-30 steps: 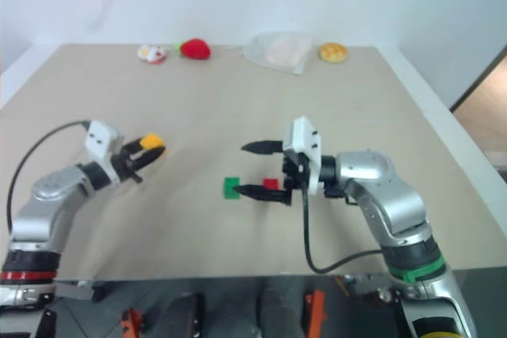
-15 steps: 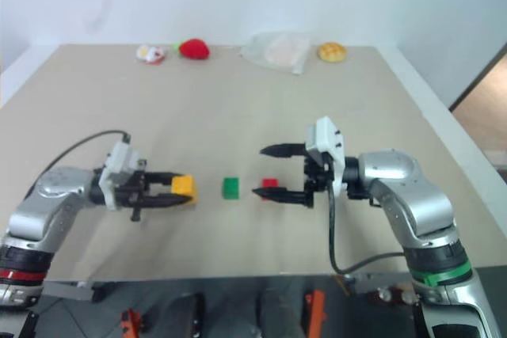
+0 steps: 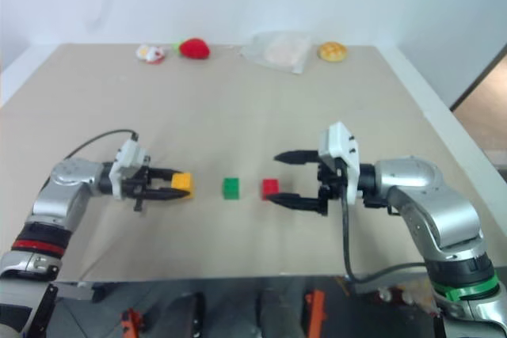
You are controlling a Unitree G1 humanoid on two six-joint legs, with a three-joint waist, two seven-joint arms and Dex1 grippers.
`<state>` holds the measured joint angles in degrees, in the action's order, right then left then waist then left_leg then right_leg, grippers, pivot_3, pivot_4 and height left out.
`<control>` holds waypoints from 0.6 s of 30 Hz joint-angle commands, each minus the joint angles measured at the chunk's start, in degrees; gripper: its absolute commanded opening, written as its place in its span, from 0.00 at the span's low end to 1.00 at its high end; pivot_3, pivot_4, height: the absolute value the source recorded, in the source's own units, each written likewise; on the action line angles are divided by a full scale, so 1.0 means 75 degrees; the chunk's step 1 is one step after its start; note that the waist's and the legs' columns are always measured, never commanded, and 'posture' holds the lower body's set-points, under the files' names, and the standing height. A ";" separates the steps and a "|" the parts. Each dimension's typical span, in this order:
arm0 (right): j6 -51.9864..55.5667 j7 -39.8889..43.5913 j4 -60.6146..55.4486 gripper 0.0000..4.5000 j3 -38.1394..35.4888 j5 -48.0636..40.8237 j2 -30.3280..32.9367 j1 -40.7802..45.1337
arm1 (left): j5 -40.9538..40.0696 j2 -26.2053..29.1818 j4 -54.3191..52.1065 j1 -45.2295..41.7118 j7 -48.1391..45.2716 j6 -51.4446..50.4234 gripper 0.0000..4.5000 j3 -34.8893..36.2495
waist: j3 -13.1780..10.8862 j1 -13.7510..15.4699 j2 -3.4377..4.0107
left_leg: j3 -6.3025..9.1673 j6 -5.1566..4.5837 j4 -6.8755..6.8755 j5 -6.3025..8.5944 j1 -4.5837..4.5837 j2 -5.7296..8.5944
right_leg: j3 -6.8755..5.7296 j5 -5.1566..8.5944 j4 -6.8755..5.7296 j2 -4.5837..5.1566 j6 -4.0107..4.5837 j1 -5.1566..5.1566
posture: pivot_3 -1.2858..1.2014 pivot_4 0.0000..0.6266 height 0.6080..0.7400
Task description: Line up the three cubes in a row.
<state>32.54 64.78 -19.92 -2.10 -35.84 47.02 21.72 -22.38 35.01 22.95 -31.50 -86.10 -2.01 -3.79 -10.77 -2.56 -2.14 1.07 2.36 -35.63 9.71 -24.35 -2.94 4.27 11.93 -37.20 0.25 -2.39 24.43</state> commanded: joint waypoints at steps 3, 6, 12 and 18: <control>-0.0068 0.0024 0.0086 0.95 -0.0323 -0.0092 0.0091 0.0032 | 0.0137 -0.0141 0.0254 -0.0219 -0.0139 0.0384 0.30 0.0026 | 0.0000 -0.0001 0.0000 | 0.0000 0.0000 -0.0001 0.0000 0.0001 0.0000 | 0.0000 -0.0001 -0.0001 0.0000 -0.0001 -0.0001 | 0.52 0.24 1.00; -0.0081 -0.0016 0.0136 0.95 -0.0303 -0.0072 0.0060 0.0075 | 0.0223 -0.0217 0.0458 -0.0268 -0.0127 0.0519 0.30 0.0051 | 0.0000 0.0001 0.0000 | 0.0001 0.0000 -0.0002 0.0000 0.0002 0.0000 | 0.0000 -0.0001 -0.0001 0.0000 -0.0001 -0.0002 | 0.52 0.24 1.00; -0.0089 -0.0051 0.0154 0.95 -0.0257 -0.0063 0.0032 0.0151 | 0.0342 -0.0245 0.0710 -0.0291 -0.0200 0.0682 0.30 0.0073 | 0.0000 0.0001 0.0000 | 0.0002 0.0000 0.0000 0.0000 0.0001 0.0000 | 0.0000 -0.0001 -0.0001 -0.0001 -0.0001 -0.0001 | 0.52 0.24 1.00; -0.0077 -0.0097 0.0133 0.95 -0.0210 -0.0062 -0.0017 0.0217 | 0.0597 -0.0463 0.1316 -0.0476 -0.0104 0.1289 0.30 0.0037 | 0.0000 0.0002 0.0000 | 0.0002 0.0000 -0.0005 0.0000 0.0000 0.0000 | 0.0000 -0.0002 -0.0001 -0.0001 -0.0003 -0.0002 | 0.52 0.24 1.00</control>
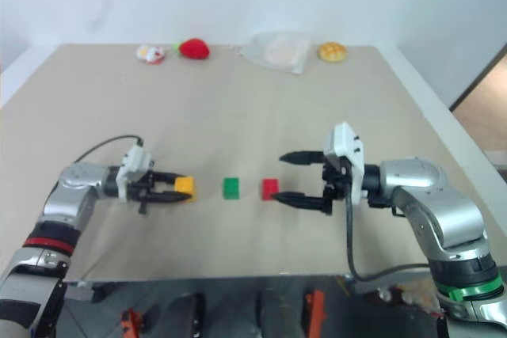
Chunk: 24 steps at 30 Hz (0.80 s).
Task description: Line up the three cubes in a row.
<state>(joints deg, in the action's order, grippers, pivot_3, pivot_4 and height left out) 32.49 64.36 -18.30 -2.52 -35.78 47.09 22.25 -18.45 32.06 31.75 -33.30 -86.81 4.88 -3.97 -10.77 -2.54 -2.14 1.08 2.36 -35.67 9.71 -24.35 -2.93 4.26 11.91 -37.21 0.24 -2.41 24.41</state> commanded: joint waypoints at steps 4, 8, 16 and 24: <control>-0.0061 -0.0065 -0.0103 0.95 -0.0147 -0.0075 -0.0050 0.0156 | 0.0152 -0.0235 0.0336 -0.0334 -0.0004 0.0601 0.30 0.0045 | 0.0000 0.0001 0.0000 | -0.0001 0.0000 -0.0001 0.0000 -0.0001 0.0001 | 0.0000 0.0000 0.0000 0.0001 -0.0001 -0.0001 | 0.52 0.24 1.00; -0.0046 -0.0106 -0.0151 0.95 -0.0151 -0.0092 -0.0063 0.0125 | 0.0237 -0.0360 0.0518 -0.0413 -0.0008 0.0789 0.30 0.0009 | 0.0000 -0.0002 0.0000 | 0.0000 0.0000 0.0001 0.0000 -0.0001 -0.0001 | 0.0000 0.0000 0.0000 -0.0002 0.0000 0.0001 | 0.52 0.24 1.00; -0.0014 -0.0178 -0.0173 0.95 -0.0204 -0.0119 -0.0065 0.0128 | 0.0595 -0.0478 0.1135 -0.0580 0.0214 0.1437 0.30 0.0032 | 0.0000 -0.0001 0.0000 | 0.0002 0.0000 -0.0006 0.0000 -0.0002 0.0000 | 0.0000 -0.0002 -0.0002 -0.0002 -0.0003 -0.0002 | 0.52 0.24 1.00; -0.0032 -0.0187 -0.0145 0.95 -0.0205 -0.0122 -0.0072 0.0168 | 0.0550 -0.0398 0.1219 -0.0580 0.0620 0.1755 0.94 0.0305 | 0.0000 0.0001 0.0000 | 0.0002 0.0000 -0.0005 0.0000 -0.0002 0.0000 | 0.0001 -0.0003 -0.0003 -0.0002 -0.0005 -0.0002 | 0.52 0.24 1.00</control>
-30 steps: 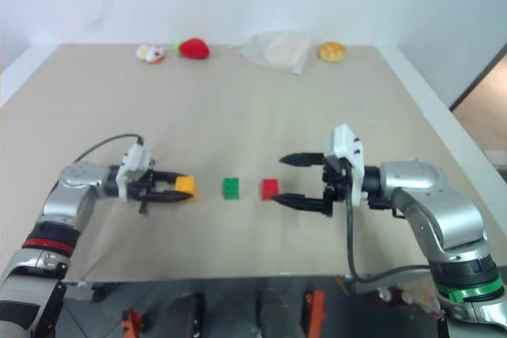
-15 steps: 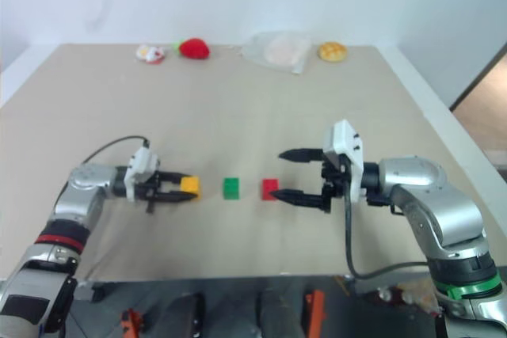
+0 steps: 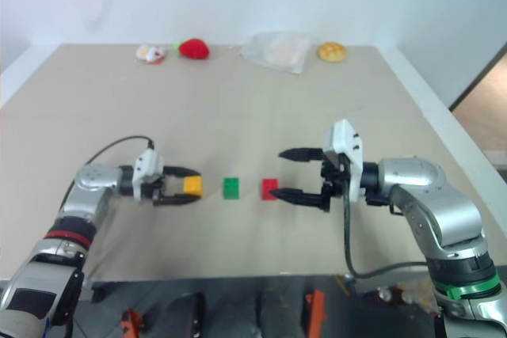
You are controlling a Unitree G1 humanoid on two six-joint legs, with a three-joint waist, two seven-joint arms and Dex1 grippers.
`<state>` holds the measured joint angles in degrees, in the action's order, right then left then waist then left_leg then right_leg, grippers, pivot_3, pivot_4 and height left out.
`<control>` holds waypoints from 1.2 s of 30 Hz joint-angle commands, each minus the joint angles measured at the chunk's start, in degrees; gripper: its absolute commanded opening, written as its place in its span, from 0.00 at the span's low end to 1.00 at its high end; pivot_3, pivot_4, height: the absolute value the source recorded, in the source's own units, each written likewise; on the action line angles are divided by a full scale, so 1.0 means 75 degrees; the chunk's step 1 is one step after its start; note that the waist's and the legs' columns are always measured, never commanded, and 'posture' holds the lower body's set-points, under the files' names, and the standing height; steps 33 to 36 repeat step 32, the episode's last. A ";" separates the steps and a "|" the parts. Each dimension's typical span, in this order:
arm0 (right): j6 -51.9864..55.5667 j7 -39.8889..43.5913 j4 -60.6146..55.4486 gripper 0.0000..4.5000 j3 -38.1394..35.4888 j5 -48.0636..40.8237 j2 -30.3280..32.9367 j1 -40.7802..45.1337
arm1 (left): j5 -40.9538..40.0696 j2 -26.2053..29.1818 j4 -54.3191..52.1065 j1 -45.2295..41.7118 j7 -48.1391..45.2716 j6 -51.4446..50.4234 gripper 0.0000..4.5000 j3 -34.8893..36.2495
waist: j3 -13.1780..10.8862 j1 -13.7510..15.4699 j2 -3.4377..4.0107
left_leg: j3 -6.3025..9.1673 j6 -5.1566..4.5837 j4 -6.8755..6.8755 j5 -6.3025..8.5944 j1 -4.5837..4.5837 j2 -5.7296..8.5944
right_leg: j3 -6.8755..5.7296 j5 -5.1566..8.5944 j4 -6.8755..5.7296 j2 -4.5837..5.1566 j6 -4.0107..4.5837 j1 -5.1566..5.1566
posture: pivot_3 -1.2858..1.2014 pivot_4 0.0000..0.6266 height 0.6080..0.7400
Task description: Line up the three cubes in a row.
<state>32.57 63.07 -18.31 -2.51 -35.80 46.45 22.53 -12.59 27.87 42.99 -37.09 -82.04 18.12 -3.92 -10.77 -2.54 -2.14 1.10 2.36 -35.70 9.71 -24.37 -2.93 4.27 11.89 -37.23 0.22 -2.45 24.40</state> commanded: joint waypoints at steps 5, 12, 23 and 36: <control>-0.0099 0.0097 0.0077 0.95 -0.0300 -0.0066 0.0119 0.0186 | -0.1329 0.0900 -0.2664 0.1032 -0.0255 -0.1967 0.94 0.0704 | 0.0000 -0.0069 0.0001 | -0.0003 0.0000 0.0006 0.0000 0.0001 -0.0004 | 0.0001 0.0001 0.0000 -0.0001 0.0001 0.0002 | 0.52 0.24 1.00; -0.0233 0.0348 0.0597 0.95 -0.0657 0.0010 0.0484 0.0120 | -0.3058 0.2453 -0.6884 0.3832 0.0295 -0.5014 0.94 0.1762 | -0.0003 -0.0025 0.0004 | -0.0006 0.0000 0.0016 0.0001 0.0011 -0.0017 | -0.0009 0.0017 -0.0009 0.0002 0.0020 0.0002 | 0.52 0.24 1.00; -0.1250 0.0217 0.2512 0.95 -0.0657 0.1190 0.0527 -0.0769 | -0.2962 0.2030 -0.7906 0.5387 0.3299 -0.5684 0.94 0.3285 | -0.0001 0.0004 0.0005 | -0.0063 -0.0002 -0.0001 0.0002 0.0017 -0.0031 | -0.0009 0.0019 0.0005 0.0031 0.0026 0.0000 | 0.52 0.24 1.00; -0.1048 0.0019 0.2145 0.95 -0.0706 0.1114 0.0189 -0.0734 | -0.2894 0.1555 -0.7967 0.5082 0.4099 -0.5866 0.94 0.2962 | -0.0001 -0.0037 0.0003 | -0.0090 -0.0001 0.0008 0.0003 0.0022 -0.0040 | 0.0014 0.0002 0.0003 0.0014 0.0010 0.0015 | 0.52 0.24 1.00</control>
